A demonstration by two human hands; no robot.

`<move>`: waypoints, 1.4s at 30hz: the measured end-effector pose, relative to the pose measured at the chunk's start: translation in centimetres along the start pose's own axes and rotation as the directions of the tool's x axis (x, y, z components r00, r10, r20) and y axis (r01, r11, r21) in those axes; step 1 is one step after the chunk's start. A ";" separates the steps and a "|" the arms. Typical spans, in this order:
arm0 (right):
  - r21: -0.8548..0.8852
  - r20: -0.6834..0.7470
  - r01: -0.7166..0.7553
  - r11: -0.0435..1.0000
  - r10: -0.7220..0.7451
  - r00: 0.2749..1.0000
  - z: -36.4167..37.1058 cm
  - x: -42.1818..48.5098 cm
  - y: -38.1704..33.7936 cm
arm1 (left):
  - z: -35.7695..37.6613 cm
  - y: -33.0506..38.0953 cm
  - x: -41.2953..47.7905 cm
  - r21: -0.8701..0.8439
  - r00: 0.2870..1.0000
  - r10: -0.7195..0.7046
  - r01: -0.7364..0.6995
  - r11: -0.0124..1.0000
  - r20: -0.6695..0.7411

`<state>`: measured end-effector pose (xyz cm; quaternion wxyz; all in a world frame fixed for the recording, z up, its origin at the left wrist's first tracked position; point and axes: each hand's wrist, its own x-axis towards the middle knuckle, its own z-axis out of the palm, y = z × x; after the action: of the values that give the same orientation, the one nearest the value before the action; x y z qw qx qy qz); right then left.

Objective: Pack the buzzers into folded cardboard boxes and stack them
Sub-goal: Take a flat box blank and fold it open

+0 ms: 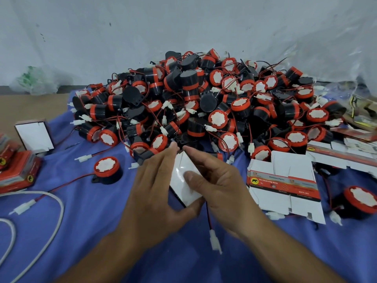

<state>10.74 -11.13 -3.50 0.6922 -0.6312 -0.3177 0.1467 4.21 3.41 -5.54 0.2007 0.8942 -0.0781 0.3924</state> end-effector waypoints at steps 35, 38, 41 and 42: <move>-0.751 0.101 0.160 0.641 -0.128 0.987 -3.8 -1.6 0.7 | -3.4 -2.3 0.5 -0.015 0.658 -0.346 0.477 0.879 0.669; -0.659 -0.239 0.042 0.751 -0.262 0.935 -5.8 0.4 1.3 | -3.5 -2.7 0.7 -0.022 0.616 -0.298 0.456 0.890 0.729; -0.727 -0.266 -0.175 0.663 -0.038 0.963 -7.3 1.9 3.0 | -4.1 -3.2 1.0 -0.028 0.614 -0.201 0.342 0.939 0.763; -0.748 -0.227 -0.190 0.636 0.024 0.974 -7.5 2.0 3.5 | -4.4 -3.5 1.2 -0.027 0.635 -0.191 0.317 0.948 0.749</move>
<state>17.69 -15.21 -6.41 0.3784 -0.8931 -0.2422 -0.0229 3.10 8.44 -2.97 0.2744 0.9591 -0.0559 -0.0417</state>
